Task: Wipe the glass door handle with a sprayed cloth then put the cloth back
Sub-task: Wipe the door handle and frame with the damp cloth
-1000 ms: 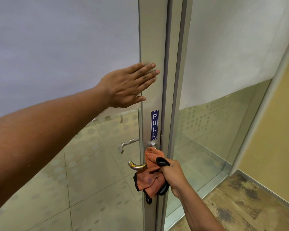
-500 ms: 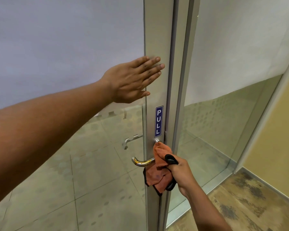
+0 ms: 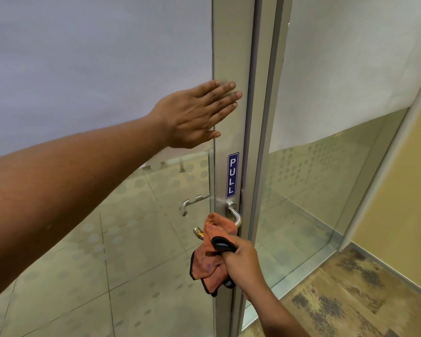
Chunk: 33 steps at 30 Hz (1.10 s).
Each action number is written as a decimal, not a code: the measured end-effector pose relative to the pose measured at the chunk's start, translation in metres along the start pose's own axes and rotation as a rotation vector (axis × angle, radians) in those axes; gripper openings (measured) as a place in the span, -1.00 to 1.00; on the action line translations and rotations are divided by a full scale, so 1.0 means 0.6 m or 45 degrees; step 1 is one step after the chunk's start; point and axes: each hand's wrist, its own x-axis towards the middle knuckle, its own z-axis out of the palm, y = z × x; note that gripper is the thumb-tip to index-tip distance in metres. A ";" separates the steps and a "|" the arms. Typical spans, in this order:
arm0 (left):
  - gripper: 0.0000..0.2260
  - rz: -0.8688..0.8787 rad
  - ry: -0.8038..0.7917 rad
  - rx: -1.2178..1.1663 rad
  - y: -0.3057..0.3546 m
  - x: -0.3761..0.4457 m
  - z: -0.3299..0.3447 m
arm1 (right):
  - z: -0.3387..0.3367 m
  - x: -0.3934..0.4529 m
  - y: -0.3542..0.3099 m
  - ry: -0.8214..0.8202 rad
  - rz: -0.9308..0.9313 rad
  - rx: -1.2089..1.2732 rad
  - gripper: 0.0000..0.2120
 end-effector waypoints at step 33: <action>-0.35 0.018 0.077 -0.025 -0.001 -0.001 0.006 | 0.024 -0.024 0.016 0.127 0.077 0.489 -0.82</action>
